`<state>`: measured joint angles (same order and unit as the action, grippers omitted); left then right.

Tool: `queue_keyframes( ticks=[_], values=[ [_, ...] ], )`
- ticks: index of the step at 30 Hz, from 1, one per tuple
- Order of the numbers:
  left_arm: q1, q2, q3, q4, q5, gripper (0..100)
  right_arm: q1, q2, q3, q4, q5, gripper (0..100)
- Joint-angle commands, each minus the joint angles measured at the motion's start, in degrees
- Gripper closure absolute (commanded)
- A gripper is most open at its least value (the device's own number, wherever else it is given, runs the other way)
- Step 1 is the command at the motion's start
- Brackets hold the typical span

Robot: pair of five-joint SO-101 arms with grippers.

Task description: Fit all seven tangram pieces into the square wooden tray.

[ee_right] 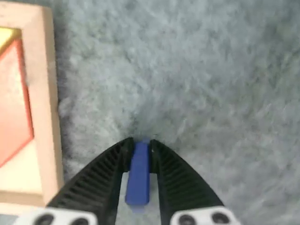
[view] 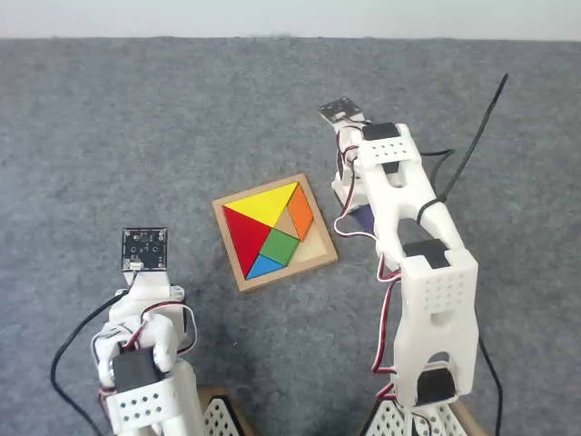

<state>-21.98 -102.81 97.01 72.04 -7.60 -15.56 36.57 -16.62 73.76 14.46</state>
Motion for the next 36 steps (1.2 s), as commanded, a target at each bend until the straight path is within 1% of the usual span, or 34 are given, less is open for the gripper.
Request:
queue_keyframes(
  ticks=[1,5,8,11,13,16,17,19,20,24,29,31,36],
  values=[
    [-0.18,-1.05,-0.48,0.26,-0.53,98,0.22,-5.32,-5.36,6.55,-6.59,99.1],
    [-0.18,-1.05,-0.48,0.26,-0.53,98,-1.63,-11.21,-5.19,10.07,-11.69,99.1],
    [-0.18,-1.05,-0.48,0.26,-0.53,98,-3.30,-16.22,-4.04,10.24,-14.24,99.1],
    [-0.18,-1.05,-0.48,0.26,-0.53,98,-6.02,-21.49,-1.76,8.92,-20.04,99.1],
    [-0.18,-1.05,-0.48,0.26,-0.53,98,-10.51,-24.13,2.64,5.32,-23.30,99.1],
    [-0.18,-1.05,-0.48,0.26,-0.53,98,-18.24,-26.33,12.75,-4.53,-22.51,99.1],
    [-0.18,-1.05,-0.48,0.26,-0.53,98,-19.47,-26.59,15.65,-8.40,-22.42,99.1],
    [-0.18,-1.05,-0.48,0.26,-0.53,98,-20.00,-26.59,18.99,-13.93,-22.59,99.1],
    [-0.18,-1.05,-0.48,0.26,-0.53,98,-19.82,-26.59,19.69,-15.08,-22.59,99.1],
    [-0.18,-1.05,-0.48,0.26,-0.53,98,-17.63,-25.71,19.69,-15.34,-24.70,99.1],
    [-0.18,-1.05,-0.48,0.26,-0.53,98,-16.57,-22.99,19.78,-15.34,-24.62,98.7],
    [-0.18,-1.05,-0.48,0.26,-0.53,98,-16.92,-21.67,19.69,-15.52,-24.62,95.1],
    [-0.18,-1.05,-0.48,0.26,-0.53,98,-18.15,-19.56,19.52,-16.40,-24.62,76.9]
  ],
)
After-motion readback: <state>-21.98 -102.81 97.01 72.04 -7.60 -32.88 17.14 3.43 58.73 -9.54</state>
